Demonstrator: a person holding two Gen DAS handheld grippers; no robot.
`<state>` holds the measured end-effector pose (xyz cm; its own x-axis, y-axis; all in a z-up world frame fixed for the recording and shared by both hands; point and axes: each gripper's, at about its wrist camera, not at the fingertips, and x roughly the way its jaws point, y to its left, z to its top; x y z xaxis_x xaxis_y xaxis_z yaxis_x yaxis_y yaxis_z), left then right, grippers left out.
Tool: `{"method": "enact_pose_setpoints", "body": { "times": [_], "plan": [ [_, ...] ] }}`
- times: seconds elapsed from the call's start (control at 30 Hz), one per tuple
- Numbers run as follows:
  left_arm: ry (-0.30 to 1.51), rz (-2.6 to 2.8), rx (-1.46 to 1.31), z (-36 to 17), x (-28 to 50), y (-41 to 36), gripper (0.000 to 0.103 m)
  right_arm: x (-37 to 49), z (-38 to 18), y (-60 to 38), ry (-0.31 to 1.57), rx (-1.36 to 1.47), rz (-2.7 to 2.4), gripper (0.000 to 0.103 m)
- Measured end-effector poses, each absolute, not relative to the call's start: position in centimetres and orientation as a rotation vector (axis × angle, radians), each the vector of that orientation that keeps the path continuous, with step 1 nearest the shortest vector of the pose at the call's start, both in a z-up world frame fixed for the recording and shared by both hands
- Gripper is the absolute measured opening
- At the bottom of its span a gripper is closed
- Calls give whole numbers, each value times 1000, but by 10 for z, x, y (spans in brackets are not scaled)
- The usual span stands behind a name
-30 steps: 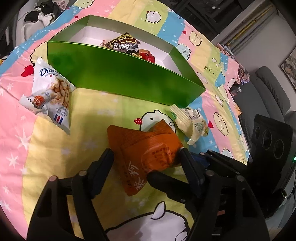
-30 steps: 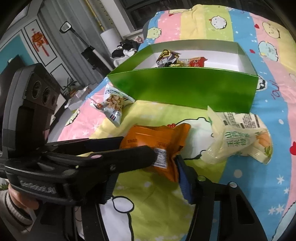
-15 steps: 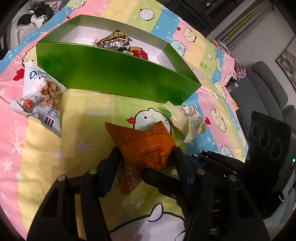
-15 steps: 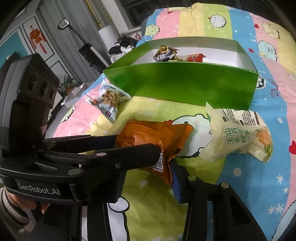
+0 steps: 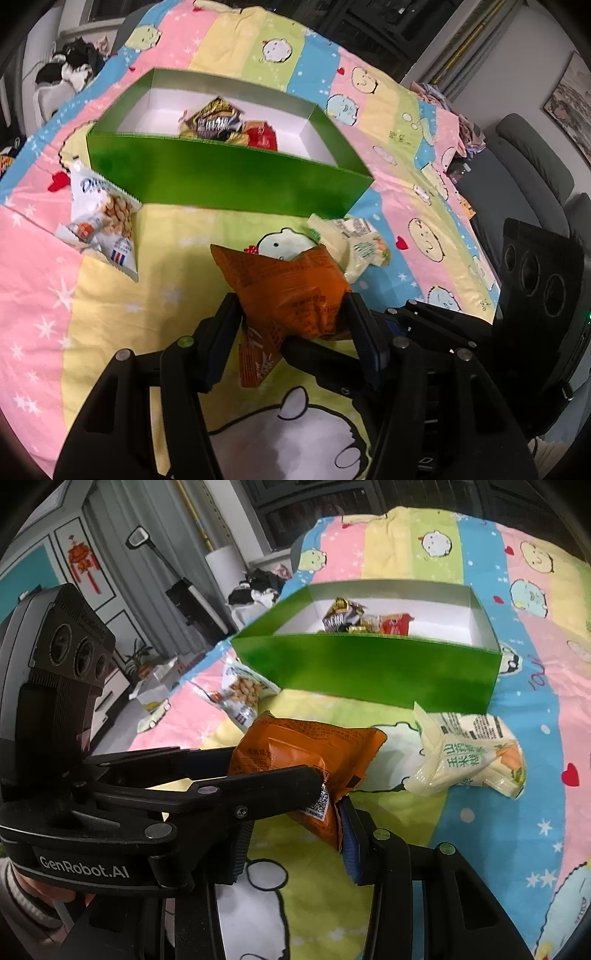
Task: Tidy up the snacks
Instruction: 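Lift the orange packet and carry it over the green box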
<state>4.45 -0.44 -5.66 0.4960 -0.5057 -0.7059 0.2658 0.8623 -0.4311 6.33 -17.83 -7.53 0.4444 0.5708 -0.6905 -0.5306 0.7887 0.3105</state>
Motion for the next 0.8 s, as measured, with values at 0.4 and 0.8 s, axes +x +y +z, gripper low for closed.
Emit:
{"method": "enact_pose_setpoints", "body": {
  "times": [0.4,0.8],
  "plan": [
    [876,-484,-265,-31,33,-5,58,49,-48,-176,806,16,672,44],
    [817,-494,-250,-13,35,-3,58,52,-34,-174,750,1,668,44]
  ]
}}
